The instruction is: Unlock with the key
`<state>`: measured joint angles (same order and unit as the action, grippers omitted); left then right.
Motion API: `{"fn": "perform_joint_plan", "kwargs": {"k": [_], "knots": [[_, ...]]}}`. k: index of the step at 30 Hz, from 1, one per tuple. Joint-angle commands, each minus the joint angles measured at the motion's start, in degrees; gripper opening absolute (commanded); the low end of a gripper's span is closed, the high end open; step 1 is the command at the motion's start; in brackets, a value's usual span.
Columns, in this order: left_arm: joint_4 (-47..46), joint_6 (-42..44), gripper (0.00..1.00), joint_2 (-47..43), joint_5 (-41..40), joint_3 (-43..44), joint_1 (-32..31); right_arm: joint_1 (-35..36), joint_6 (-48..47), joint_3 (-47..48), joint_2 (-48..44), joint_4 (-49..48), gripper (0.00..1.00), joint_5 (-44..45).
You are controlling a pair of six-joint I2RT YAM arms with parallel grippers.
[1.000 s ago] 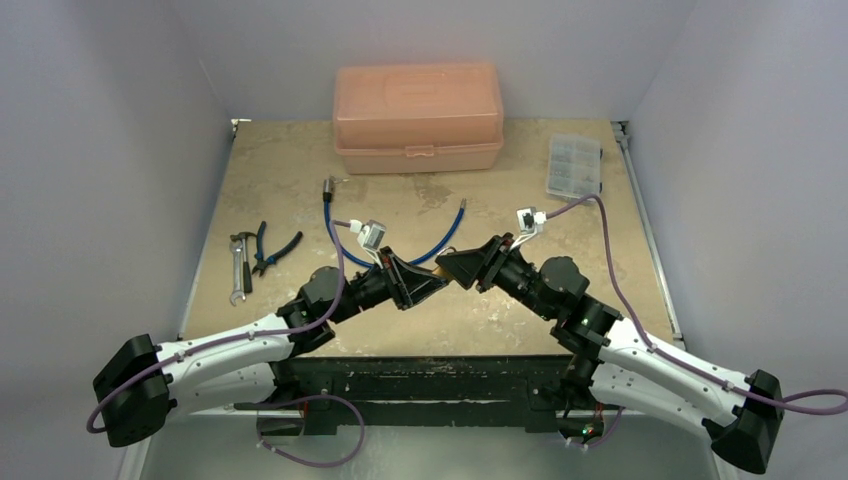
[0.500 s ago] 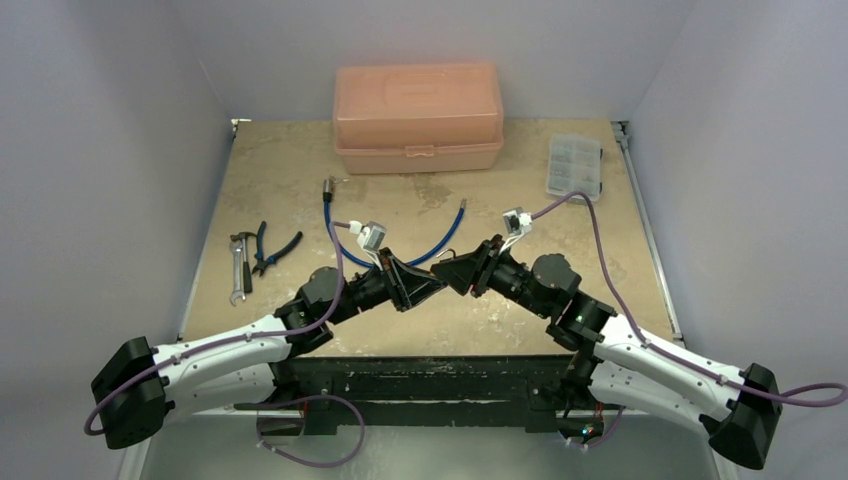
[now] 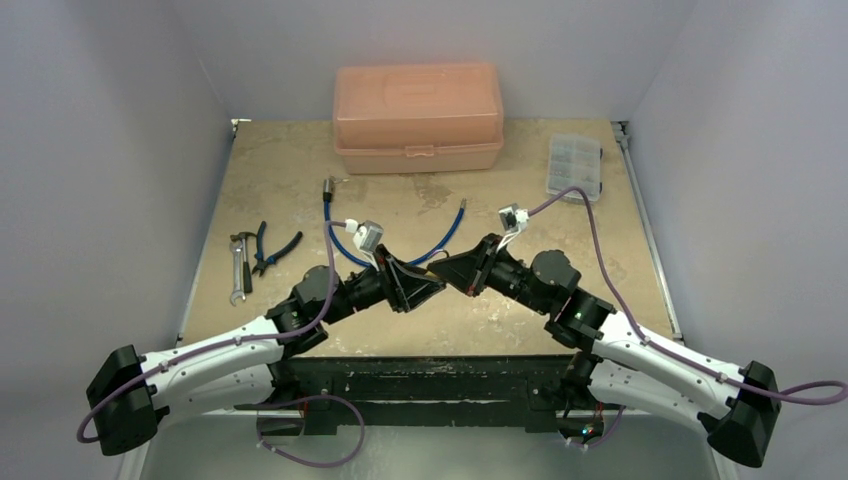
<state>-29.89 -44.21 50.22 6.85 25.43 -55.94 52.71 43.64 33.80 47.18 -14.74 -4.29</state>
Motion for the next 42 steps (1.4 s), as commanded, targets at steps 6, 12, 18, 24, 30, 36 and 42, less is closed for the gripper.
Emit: {"fn": "perform_joint_plan", "kwargs": {"k": [6, 12, 18, 24, 30, 36, 42], "knots": [[16.2, 6.9, 0.95, -5.6, -6.5, 6.2, 0.0, 0.3, -0.6, 2.9, 1.1, 3.1, 0.00, 4.0], [36.5, 12.5, 0.98, -10.5, -14.9, 13.2, 0.0, 0.0, 0.6, 3.0, 2.9, 5.1, 0.00, 7.5], [53.2, 18.9, 0.99, -14.9, -27.5, 21.8, 0.0, -1.4, 3.3, 4.3, 8.5, 11.9, 0.00, 12.2], [62.3, 25.7, 0.98, -16.6, -36.0, 23.1, 0.0, -5.2, 4.0, 5.0, 17.1, 11.5, 0.00, 5.9], [62.9, 27.0, 0.99, -16.8, -37.8, 21.3, 0.0, -10.1, 3.3, 5.1, 27.0, 6.2, 0.00, -0.5], [65.4, 26.1, 0.98, -16.2, -40.4, 22.0, 0.0, -14.4, -1.1, 8.8, 40.0, 2.2, 0.00, -6.0], [65.6, 25.6, 0.98, -19.2, -41.4, 21.6, 0.0, -17.9, -5.4, 13.7, 48.0, 4.2, 0.00, -9.4]]}}
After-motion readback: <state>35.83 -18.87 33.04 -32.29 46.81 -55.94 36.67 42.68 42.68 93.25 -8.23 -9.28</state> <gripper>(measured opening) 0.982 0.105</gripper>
